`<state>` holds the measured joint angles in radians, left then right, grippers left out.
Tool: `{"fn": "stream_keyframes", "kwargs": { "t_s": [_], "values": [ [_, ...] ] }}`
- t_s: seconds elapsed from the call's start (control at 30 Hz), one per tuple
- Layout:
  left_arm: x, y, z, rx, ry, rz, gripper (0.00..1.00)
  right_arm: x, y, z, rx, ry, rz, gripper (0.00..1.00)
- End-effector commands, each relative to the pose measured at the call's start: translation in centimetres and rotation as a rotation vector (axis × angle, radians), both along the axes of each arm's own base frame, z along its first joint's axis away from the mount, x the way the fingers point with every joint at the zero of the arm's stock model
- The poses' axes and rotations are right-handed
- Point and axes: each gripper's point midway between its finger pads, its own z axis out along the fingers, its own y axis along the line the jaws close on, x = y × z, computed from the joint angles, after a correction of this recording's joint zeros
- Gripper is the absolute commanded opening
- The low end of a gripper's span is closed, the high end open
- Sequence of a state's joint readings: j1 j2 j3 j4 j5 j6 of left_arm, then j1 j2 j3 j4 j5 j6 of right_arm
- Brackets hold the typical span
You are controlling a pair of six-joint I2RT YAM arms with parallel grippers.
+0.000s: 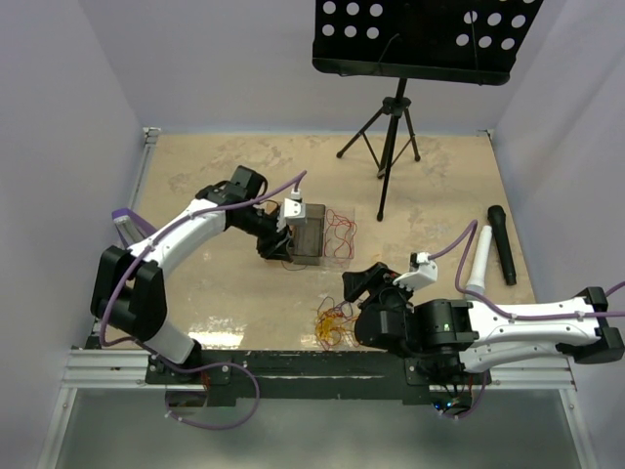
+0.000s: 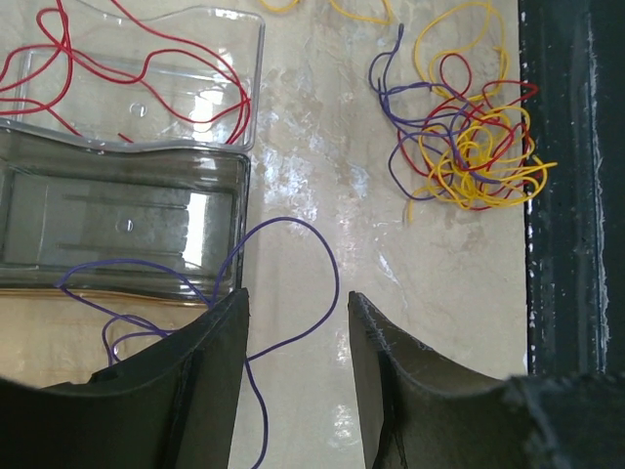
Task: Untangle the cables
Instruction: Place the cable in the bin.
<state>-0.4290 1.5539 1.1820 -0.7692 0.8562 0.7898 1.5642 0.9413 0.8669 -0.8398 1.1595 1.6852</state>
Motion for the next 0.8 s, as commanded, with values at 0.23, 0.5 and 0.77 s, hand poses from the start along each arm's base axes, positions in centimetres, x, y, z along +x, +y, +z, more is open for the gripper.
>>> {"fn": "stream_keyframes", "kwargs": {
  "t_s": [0.23, 0.5, 0.77],
  "values": [
    [2.7, -2.0, -2.0, 0.041, -0.05, 0.042, 0.49, 0.4, -0.4, 1.5, 0.039, -0.022, -0.035, 0.71],
    [5.3, -2.5, -2.6, 0.056, -0.07, 0.132, 0.44, 0.4, -0.8, 1.6, 0.037, -0.021, -0.039, 0.71],
    [5.6, -2.2, -3.5, 0.091, -0.086, 0.148, 0.37, 0.6, -1.3, 1.9, 0.041, -0.032, -0.047, 0.71]
  ]
}}
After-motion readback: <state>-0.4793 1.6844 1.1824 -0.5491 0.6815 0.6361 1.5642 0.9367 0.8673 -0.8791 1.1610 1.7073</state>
